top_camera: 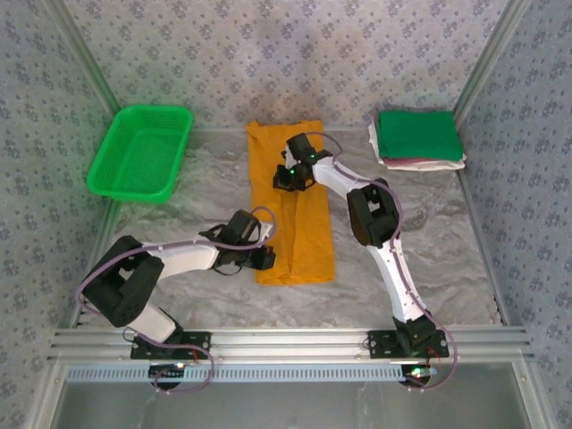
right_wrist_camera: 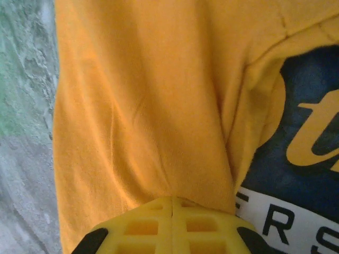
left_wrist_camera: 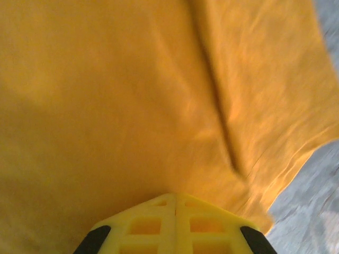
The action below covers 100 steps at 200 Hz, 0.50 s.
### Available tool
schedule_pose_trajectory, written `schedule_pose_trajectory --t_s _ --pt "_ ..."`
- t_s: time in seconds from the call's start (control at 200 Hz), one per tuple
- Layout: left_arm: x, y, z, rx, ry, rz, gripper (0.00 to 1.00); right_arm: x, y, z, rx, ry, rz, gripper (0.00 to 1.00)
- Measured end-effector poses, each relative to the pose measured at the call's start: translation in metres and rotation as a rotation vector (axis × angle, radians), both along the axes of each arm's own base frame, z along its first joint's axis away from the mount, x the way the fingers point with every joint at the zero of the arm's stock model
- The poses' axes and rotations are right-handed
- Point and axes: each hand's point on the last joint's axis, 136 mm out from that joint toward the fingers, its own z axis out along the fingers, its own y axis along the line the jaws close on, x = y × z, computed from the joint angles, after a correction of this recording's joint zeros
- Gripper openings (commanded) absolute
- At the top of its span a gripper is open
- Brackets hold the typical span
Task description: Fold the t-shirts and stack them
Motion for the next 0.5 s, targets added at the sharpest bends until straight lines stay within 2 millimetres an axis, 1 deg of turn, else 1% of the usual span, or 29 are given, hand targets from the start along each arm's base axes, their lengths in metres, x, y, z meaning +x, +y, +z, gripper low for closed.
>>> schedule_pose_trajectory --t_s 0.07,0.155,0.31,0.365,0.405,0.46,0.5 --pt "-0.011 0.009 -0.008 0.026 0.025 -0.014 0.0 0.001 -0.001 -0.001 -0.002 0.001 -0.005 0.07" --pt "-0.018 0.012 -0.004 0.022 0.025 -0.029 0.0 0.002 -0.002 0.0 -0.008 -0.002 -0.01 0.09" --pt "-0.025 0.016 -0.001 0.029 0.037 -0.048 0.0 0.001 0.0 0.003 0.0 0.004 -0.008 0.28" --pt "-0.027 0.017 0.001 0.032 0.039 -0.049 0.01 0.0 0.0 0.009 0.006 0.0 -0.003 0.32" --pt "-0.028 0.018 0.006 0.027 0.033 -0.05 0.04 -0.002 0.001 0.017 0.015 -0.006 0.003 0.35" --pt "-0.027 0.017 0.017 0.007 0.007 -0.049 0.06 -0.009 -0.001 0.035 0.028 -0.023 0.019 0.38" --pt "-0.026 0.016 0.03 -0.019 -0.024 -0.049 0.09 -0.016 -0.004 0.049 0.035 -0.035 0.026 0.4"
